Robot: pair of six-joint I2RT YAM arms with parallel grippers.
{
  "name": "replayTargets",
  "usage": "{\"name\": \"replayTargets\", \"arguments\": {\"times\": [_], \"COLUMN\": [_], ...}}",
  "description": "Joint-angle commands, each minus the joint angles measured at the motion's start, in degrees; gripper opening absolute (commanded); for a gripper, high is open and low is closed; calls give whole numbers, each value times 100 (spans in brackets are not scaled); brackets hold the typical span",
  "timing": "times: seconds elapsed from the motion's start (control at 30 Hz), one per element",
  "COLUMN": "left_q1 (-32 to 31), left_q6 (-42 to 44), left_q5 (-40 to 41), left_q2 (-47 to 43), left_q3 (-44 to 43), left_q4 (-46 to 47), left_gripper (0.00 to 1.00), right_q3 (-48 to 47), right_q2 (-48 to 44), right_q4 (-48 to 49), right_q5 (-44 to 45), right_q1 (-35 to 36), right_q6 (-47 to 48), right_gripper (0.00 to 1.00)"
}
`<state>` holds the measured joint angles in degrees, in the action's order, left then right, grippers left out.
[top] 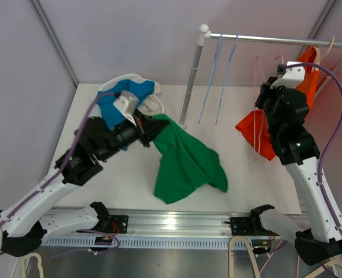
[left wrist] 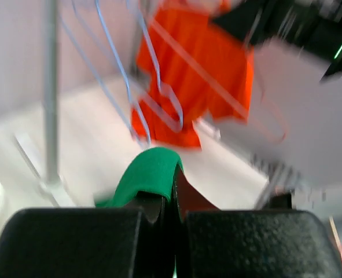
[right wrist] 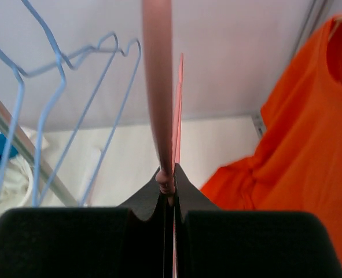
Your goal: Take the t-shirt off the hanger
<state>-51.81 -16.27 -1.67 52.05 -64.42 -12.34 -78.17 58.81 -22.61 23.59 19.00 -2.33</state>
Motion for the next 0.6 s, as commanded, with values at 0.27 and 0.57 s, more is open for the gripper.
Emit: {"name": "replayTargets", "arguments": {"times": [0.27,0.57], "left_q1": [1391,2981], "left_q6": [1345,504], "left_q5": [-954,-1845], "left_q2": [2588,5367], "left_q3": [-4346,-7594], "left_q4": [1233,1660], "left_gripper": [1,1], "right_q3": [-1453,-2211], "right_q2": [1158,2152], "right_q4": [1638,1303], "right_q5": [-899,-1146], "right_q1": [-617,-810], "right_q6": [497,259], "right_gripper": [0,0]}}
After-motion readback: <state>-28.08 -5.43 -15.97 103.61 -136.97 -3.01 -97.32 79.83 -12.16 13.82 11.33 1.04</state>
